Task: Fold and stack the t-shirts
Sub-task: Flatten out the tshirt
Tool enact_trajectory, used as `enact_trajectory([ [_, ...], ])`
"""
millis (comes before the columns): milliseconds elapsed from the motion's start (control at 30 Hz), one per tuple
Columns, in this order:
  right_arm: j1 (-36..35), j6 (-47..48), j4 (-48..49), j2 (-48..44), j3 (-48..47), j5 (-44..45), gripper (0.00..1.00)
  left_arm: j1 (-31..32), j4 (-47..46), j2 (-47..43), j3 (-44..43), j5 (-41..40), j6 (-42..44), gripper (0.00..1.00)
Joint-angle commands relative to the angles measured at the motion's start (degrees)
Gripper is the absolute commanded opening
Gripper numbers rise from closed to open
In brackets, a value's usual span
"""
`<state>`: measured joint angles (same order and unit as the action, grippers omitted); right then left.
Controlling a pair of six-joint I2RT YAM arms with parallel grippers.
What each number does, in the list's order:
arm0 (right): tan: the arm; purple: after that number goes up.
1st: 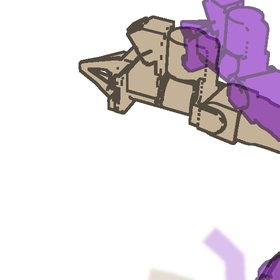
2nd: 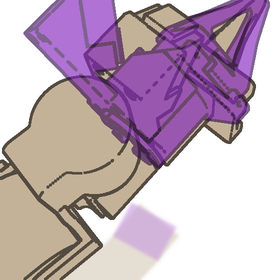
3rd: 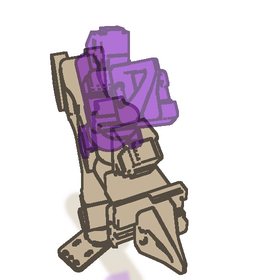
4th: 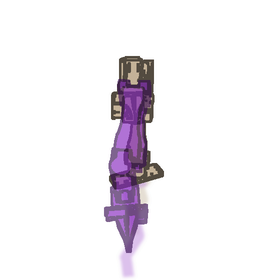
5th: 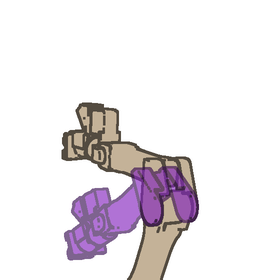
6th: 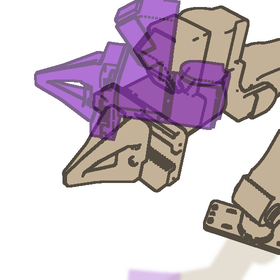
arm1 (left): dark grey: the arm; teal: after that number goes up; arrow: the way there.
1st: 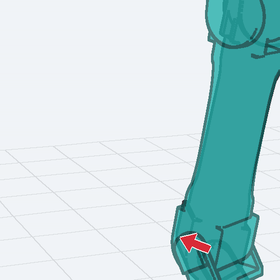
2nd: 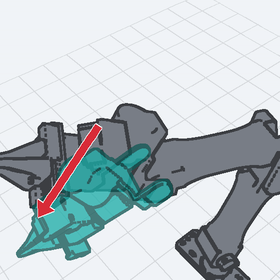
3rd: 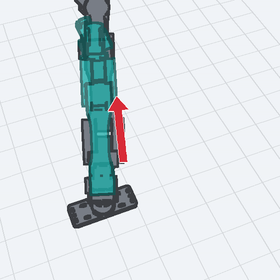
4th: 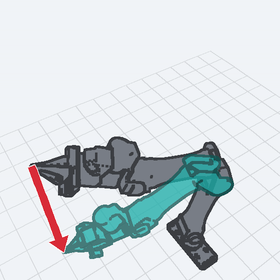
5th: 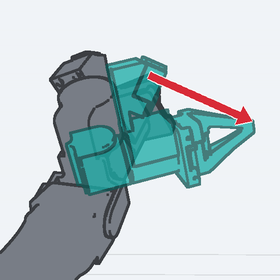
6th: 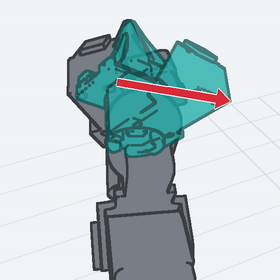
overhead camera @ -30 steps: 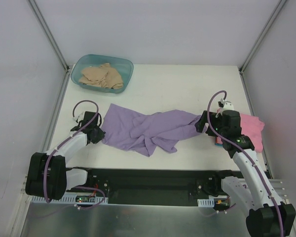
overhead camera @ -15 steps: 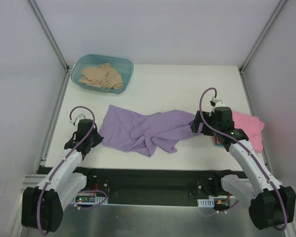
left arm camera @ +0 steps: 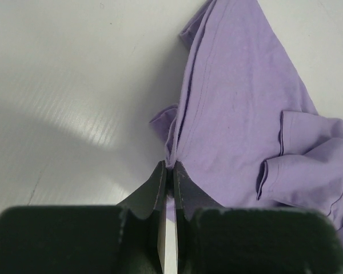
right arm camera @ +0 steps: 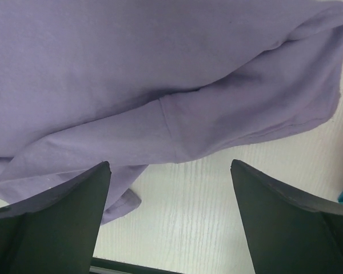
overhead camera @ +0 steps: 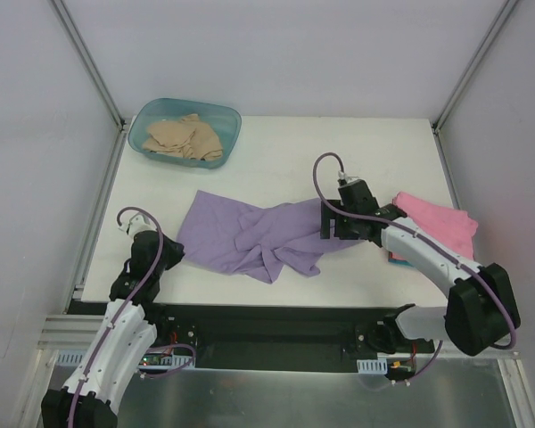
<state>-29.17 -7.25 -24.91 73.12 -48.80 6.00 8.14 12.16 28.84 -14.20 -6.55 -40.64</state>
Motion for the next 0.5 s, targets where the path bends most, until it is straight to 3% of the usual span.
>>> enact_trajectory([
  [0,-3.1,-4.5,-1.5,4.4,-4.0,3.0,0.88,-0.3,-2.5,1.0,0.4,-1.0,0.4,0.0],
  [133,-3.7,-9.9,-3.3,8.5,-6.7,7.6,0.77,-0.4,-2.8,4.2,-0.3,-0.3,0.5,0.0],
  [467,-3.7,-14.9,-5.4,16.3,-10.4,15.4,0.71,-0.3,-3.3,5.4,-0.2,0.0,0.1,0.0],
])
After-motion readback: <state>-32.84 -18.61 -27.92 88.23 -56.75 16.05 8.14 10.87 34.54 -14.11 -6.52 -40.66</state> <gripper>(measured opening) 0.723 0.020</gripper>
